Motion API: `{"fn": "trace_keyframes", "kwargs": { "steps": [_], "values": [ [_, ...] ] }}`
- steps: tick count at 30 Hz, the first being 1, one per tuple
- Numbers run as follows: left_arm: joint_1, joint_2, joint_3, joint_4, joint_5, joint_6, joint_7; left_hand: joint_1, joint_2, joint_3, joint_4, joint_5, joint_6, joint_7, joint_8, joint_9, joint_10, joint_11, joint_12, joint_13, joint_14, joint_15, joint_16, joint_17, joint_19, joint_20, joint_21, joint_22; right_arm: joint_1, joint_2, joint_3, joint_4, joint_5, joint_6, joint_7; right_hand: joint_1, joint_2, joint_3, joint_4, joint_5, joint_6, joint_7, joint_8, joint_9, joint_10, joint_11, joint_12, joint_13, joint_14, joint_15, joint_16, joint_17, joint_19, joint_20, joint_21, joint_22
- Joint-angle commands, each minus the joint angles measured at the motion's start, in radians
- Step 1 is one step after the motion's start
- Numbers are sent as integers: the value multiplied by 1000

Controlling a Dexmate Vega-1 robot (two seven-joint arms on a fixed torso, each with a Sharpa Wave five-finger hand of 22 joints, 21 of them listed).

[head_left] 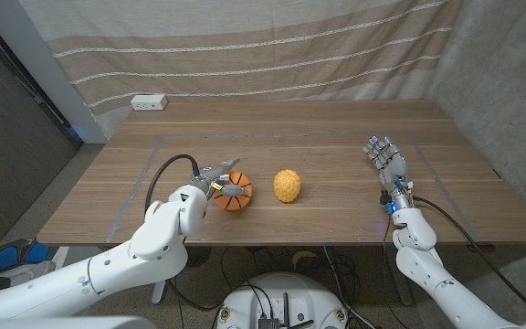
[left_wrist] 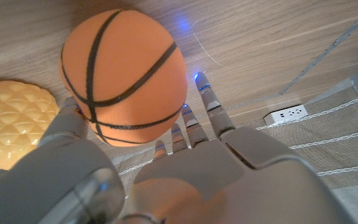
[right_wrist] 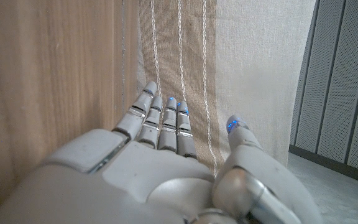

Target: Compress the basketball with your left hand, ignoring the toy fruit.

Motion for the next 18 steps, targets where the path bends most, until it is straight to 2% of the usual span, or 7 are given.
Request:
{"fn": "trace_keyframes", "kwargs": {
  "steps": [1, 5, 7, 11, 12, 14, 18],
  "values": [
    [-41, -17, 58, 48, 26, 40, -8, 229, 101, 36, -12, 10, 75, 57, 16, 7, 123, -8, 32, 8, 124, -104, 24, 11, 109, -57, 25, 9, -9, -5, -2, -15, -15, -1, -24, 0, 5, -1, -4, 7, 10, -1, 1, 5, 5, 1, 8, -1, 9, 0, 7, 2, 5, 6, 2, 4],
    [-34, -34, 63, 62, 34, 56, 30, 376, 144, 50, -12, 16, 228, 101, 45, 14, 294, -38, 85, 17, 295, -181, 64, 19, 226, -118, 80, 18, -12, -8, -2, -21, -20, -3, -33, -2, 5, -2, -4, 8, 10, -1, 1, 5, 6, 1, 8, -1, 10, -1, 7, 1, 5, 6, 2, 4],
    [-37, -43, 71, 72, 41, 66, 41, 444, 164, 72, -14, 19, 324, 108, 68, 17, 394, -27, 115, 22, 366, -194, 72, 19, 256, -139, 109, 23, -13, -9, -1, -23, -20, -4, -34, -2, 5, -2, -4, 8, 10, -1, 1, 5, 6, 0, 8, -1, 10, 0, 8, 1, 6, 6, 2, 4],
    [-35, -54, 74, 88, 41, 71, 71, 550, 173, 53, -7, 10, 623, 128, 162, 32, 579, -54, 169, 45, 474, -199, 100, 38, 286, -165, 181, 30, -15, -12, -2, -27, -25, -5, -42, -3, 6, -2, -4, 8, 9, -1, 1, 5, 6, 1, 8, -1, 10, -1, 7, 1, 5, 5, 2, 4],
    [-33, -56, 77, 93, 44, 70, 83, 576, 181, 46, -9, 10, 692, 122, 185, 36, 619, -75, 176, 51, 512, -199, 114, 44, 296, -170, 206, 32, -16, -12, -2, -28, -25, -6, -43, -3, 6, -2, -4, 8, 9, 0, 1, 5, 6, 2, 8, -1, 11, -1, 8, 0, 6, 5, 2, 4],
    [-40, -57, 83, 97, 44, 75, 79, 613, 183, 35, -9, 8, 778, 113, 214, 42, 680, -87, 187, 60, 565, -199, 134, 50, 311, -184, 245, 35, -18, -13, -2, -31, -29, -7, -49, -3, 6, -2, -4, 8, 9, 0, 0, 5, 6, 2, 8, -1, 10, 0, 8, 0, 6, 5, 2, 4],
    [-41, -60, 82, 105, 33, 75, 94, 637, 179, 17, -7, 6, 853, 118, 243, 48, 726, -71, 194, 77, 614, -199, 154, 59, 322, -199, 286, 40, -20, -17, -2, -36, -32, -10, -54, -4, 6, -2, -4, 8, 10, -1, 1, 5, 5, 0, 7, -1, 10, -2, 8, 0, 6, 5, 2, 4]
  ]
}}
